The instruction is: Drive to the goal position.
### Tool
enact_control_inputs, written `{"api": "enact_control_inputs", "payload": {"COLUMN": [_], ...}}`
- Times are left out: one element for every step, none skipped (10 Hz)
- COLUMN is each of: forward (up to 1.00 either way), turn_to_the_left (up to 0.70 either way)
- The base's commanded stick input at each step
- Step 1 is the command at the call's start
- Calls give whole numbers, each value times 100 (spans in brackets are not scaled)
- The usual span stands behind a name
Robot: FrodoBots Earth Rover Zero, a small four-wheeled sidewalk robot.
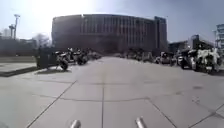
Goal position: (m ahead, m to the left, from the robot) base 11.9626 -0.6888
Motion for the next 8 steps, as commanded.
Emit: {"api": "enact_control_inputs", "payload": {"forward": [100, 100, 100, 100, 100, 100, 100, 100], "turn_to_the_left": [0, 0, 0, 0, 0, 0, 0, 0]}}
